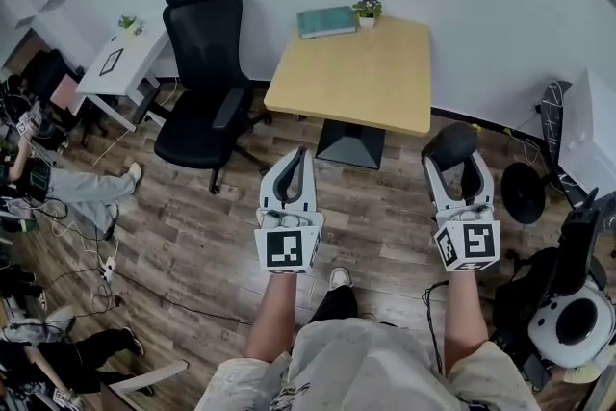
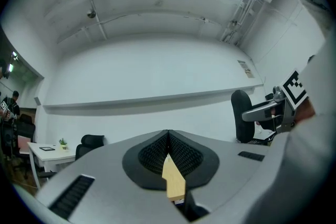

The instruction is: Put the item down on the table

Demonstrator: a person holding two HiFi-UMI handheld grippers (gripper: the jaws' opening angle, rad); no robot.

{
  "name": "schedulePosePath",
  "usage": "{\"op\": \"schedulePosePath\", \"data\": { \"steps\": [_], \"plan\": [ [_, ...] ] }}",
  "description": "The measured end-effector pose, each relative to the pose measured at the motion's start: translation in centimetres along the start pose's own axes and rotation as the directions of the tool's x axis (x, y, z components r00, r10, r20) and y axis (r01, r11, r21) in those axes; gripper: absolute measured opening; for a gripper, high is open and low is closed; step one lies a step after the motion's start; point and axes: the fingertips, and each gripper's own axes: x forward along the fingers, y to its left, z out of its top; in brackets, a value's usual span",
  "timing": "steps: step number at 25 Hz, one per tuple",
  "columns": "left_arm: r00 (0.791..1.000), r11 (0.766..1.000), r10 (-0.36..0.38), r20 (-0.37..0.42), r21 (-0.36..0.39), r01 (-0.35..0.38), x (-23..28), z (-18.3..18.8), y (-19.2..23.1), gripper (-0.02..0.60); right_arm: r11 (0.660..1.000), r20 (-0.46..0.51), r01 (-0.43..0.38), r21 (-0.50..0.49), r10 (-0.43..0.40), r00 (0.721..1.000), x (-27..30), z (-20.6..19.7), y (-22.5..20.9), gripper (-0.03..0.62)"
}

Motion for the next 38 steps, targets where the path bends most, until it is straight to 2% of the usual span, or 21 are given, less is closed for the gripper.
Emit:
{"op": "schedulePosePath", "data": {
  "steps": [10,22,30,38],
  "plan": [
    [0.999,0.998,0.039,0.016,-0.048,-0.038,3.5,-2.2,8.2,0.006,0.999,-0.02,-0.017,-0.038,0.017,1.0,8.0,0.1,3.7,0.305],
    [0.998,0.998,0.047,0.042,-0.052,-0.045,6.9,-2.6,12.6,0.006,0.998,-0.006,-0.002,-0.058,0.002,1.0,13.3,0.5,4.5,0.305],
    [0.998,0.999,0.04,0.045,-0.024,-0.039,11.5,-3.0,12.8,0.006,0.999,0.011,0.011,-0.04,-0.01,1.0,17.5,-0.2,1.1,0.305],
    [0.996,0.999,0.024,0.081,0.02,-0.026,20.4,-1.4,13.0,0.006,0.999,0.062,0.033,-0.022,-0.031,0.998,23.9,0.7,-4.3,0.305]
  ]
}}
